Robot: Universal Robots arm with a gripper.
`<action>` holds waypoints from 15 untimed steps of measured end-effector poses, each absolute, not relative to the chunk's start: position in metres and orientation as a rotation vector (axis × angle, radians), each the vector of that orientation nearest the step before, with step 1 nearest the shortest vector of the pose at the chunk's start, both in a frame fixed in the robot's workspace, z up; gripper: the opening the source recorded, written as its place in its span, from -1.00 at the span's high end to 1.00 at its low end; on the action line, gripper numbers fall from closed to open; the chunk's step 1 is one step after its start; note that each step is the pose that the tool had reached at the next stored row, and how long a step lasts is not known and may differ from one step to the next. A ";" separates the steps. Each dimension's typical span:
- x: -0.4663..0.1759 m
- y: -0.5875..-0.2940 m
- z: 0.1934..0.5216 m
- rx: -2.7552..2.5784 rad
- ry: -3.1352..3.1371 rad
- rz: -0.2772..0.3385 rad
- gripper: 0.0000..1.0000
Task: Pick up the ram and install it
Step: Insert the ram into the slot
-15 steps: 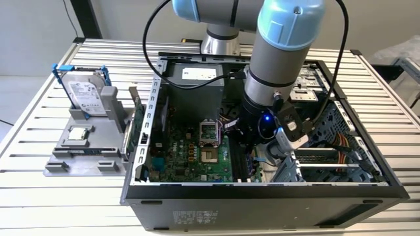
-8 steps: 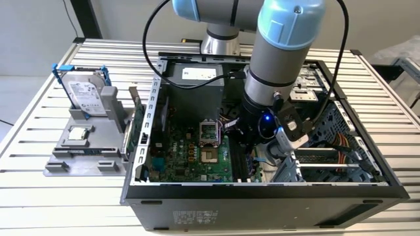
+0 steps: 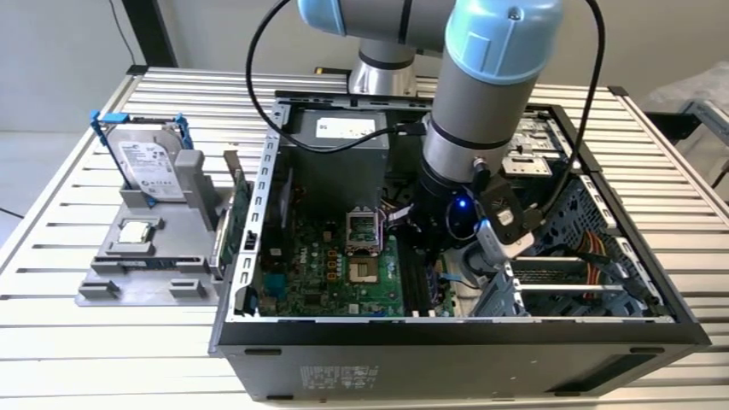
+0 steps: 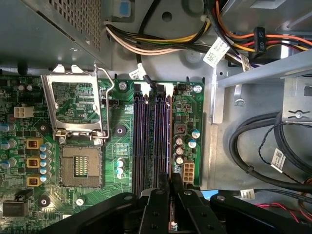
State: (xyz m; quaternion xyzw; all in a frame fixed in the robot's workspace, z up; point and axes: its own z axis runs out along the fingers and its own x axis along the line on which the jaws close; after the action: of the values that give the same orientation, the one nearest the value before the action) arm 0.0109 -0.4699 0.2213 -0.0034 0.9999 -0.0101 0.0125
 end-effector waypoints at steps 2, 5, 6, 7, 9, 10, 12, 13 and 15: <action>0.010 -0.470 0.221 -0.007 3.116 -0.031 1.00; 0.009 -0.470 0.221 -0.001 3.117 -0.032 1.00; 0.009 -0.470 0.221 0.000 3.117 -0.032 1.00; 0.009 -0.470 0.221 0.001 3.116 -0.032 1.00; 0.008 -0.470 0.220 0.001 3.116 -0.031 1.00; 0.008 -0.470 0.219 0.001 3.117 -0.031 1.00; 0.008 -0.470 0.218 0.001 3.117 -0.029 1.00; 0.008 -0.470 0.217 0.001 3.117 -0.029 1.00; 0.008 -0.470 0.215 0.001 3.117 -0.026 1.00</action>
State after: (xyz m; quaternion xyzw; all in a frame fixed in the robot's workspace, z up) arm 0.0085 -0.4700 0.2145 0.0004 0.9999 -0.0084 0.0124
